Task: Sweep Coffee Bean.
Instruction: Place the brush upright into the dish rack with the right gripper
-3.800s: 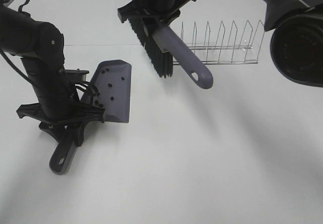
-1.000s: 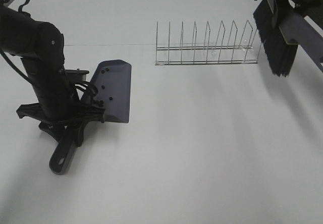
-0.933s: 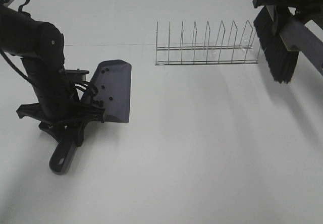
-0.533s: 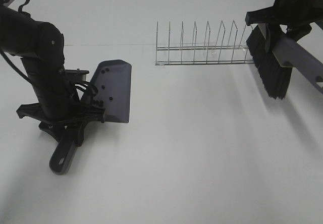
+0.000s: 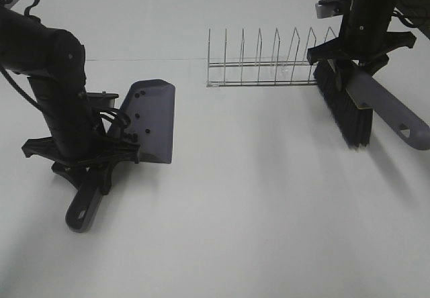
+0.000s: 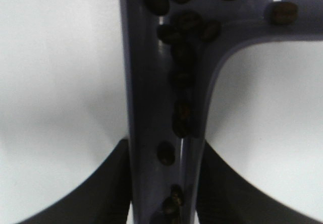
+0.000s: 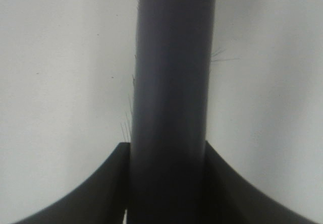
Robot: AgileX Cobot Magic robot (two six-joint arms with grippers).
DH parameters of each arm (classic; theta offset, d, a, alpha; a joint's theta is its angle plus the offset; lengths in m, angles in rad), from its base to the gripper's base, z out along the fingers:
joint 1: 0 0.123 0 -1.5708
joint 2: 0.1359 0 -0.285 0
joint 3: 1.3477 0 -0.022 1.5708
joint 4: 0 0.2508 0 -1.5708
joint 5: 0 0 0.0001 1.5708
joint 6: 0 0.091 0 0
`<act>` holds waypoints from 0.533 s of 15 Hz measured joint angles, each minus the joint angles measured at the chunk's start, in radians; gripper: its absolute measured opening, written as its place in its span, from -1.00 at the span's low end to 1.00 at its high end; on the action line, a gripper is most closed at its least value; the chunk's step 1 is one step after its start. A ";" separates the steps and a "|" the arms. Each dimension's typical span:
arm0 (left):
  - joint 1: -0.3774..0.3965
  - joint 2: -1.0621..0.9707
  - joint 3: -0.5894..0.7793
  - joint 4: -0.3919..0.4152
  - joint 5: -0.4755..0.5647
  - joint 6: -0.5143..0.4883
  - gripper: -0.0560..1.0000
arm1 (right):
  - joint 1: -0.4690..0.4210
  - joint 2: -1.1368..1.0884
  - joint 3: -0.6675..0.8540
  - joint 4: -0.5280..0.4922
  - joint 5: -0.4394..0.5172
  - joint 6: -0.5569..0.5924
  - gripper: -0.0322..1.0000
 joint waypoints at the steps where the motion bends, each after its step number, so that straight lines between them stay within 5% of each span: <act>1: 0.000 0.000 0.000 0.000 0.000 0.003 -0.29 | -0.001 0.008 0.001 -0.004 -0.014 0.000 -0.39; 8: 0.000 0.000 0.000 0.000 0.000 0.011 -0.29 | -0.001 0.023 -0.070 -0.007 -0.122 0.000 -0.39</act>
